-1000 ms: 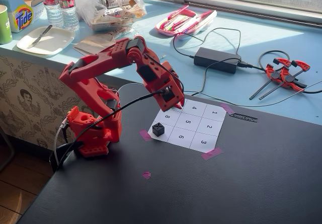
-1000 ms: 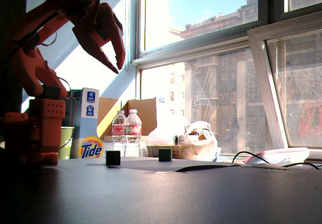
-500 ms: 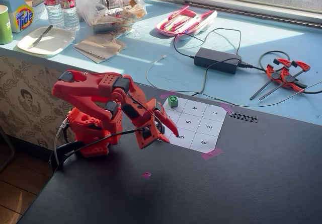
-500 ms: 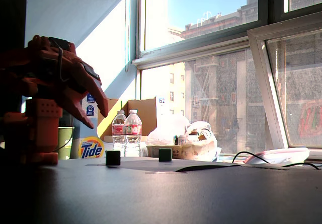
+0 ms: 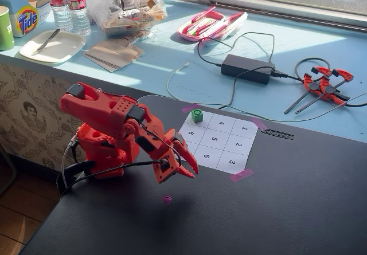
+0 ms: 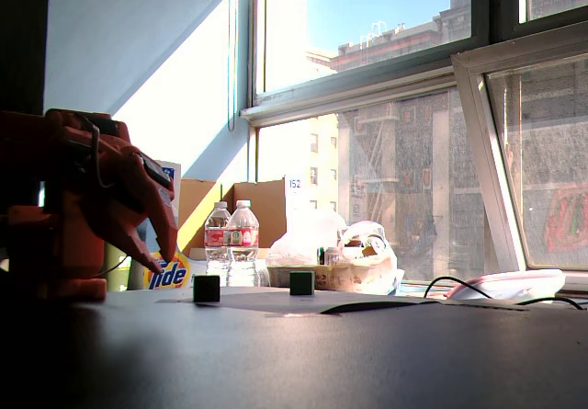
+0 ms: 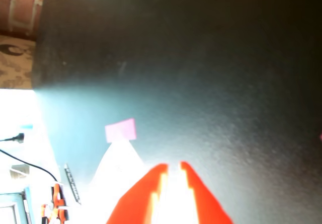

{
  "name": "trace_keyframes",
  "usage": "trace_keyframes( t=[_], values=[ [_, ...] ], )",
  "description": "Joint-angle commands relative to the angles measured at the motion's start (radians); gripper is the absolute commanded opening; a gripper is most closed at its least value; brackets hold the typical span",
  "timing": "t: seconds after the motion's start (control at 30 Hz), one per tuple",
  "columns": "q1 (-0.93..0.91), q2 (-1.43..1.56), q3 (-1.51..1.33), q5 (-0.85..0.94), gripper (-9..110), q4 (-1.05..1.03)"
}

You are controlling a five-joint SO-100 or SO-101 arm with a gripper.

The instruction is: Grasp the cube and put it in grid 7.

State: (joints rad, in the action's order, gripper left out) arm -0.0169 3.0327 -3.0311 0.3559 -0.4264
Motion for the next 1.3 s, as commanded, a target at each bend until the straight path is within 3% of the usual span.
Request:
trace_keyframes(
  t=[0.0,0.33,0.73,1.27],
  values=[
    [0.009,0.054,-0.051,0.008,0,0.018],
    [0.014,0.156,-0.100,-0.020,0,-0.086],
    [-0.005,0.272,-0.101,-0.052,0,-0.371],
    [-0.002,0.272,-0.101,-0.032,0,-0.379]
  ],
)
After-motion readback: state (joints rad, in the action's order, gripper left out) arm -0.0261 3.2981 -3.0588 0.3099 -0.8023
